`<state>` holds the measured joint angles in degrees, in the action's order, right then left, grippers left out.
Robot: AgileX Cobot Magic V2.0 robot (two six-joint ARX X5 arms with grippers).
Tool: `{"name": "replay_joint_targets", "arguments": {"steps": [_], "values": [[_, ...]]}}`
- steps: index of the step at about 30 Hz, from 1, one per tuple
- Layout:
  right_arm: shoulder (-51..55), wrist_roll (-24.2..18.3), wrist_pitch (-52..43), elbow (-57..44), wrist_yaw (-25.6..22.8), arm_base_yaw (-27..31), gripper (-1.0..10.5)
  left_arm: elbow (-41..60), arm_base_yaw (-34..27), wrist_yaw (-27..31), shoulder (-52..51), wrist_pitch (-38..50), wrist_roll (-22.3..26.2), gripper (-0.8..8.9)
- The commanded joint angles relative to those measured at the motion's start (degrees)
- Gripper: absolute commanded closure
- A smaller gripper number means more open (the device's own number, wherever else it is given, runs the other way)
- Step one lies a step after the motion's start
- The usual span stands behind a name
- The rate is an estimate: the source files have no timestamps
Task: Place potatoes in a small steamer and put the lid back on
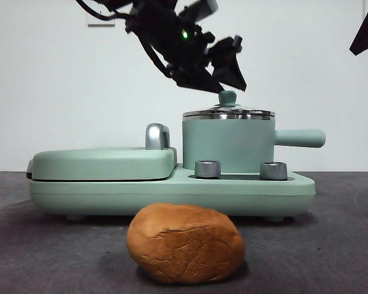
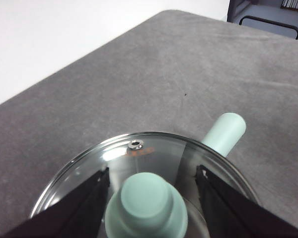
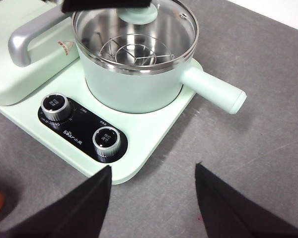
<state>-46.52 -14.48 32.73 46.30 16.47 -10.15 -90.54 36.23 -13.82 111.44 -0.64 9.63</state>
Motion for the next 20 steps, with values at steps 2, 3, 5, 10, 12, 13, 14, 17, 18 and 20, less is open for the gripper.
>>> {"name": "replay_joint_targets", "arguments": {"steps": [2, 3, 5, 10, 12, 13, 14, 17, 18, 20], "values": [[-0.2, 1.0, -0.5, 1.0, 0.0, -0.3, 6.8, -1.9, 0.4, 0.6, 2.1, 0.4, -0.1, 5.33], [-0.2, 1.0, -0.5, 1.0, 0.0, -0.3, 6.8, -1.9, 0.4, 0.8, 2.3, 0.3, -0.1, 5.34], [-0.2, 1.0, -0.5, 1.0, 0.0, -0.3, 6.8, -1.9, 0.4, 1.0, 2.5, 0.3, -0.1, 5.34], [-0.2, 1.0, -0.5, 1.0, 0.0, -0.3, 6.8, -1.9, 0.4, 2.1, 2.6, 0.2, 0.0, 6.18], [-0.2, 1.0, -0.5, 1.0, 0.0, -0.3, 6.8, -1.9, 0.4, 2.5, 2.6, 0.2, 0.0, 7.47], [-0.2, 1.0, -0.5, 1.0, 0.0, -0.3, 6.8, -1.9, 0.4, 2.5, 2.6, 0.2, 0.0, 8.15], [-0.2, 1.0, -0.5, 1.0, 0.0, -0.3, 6.8, -1.9, 0.4, 2.5, 2.6, 0.2, 0.0, 8.07], [-0.2, 1.0, -0.5, 1.0, 0.0, -0.3, 6.8, -1.9, 0.4, 2.5, 2.6, 0.2, 0.2, 8.08], [-0.2, 1.0, -0.5, 1.0, 0.0, -0.3, 6.8, -1.9, 0.4, 2.5, 2.6, 0.2, 0.2, 8.08], [-0.2, 1.0, -0.5, 1.0, 0.0, -0.3, 6.8, -1.9, 0.4, 2.5, 2.5, 0.2, 0.2, 8.08]]}}
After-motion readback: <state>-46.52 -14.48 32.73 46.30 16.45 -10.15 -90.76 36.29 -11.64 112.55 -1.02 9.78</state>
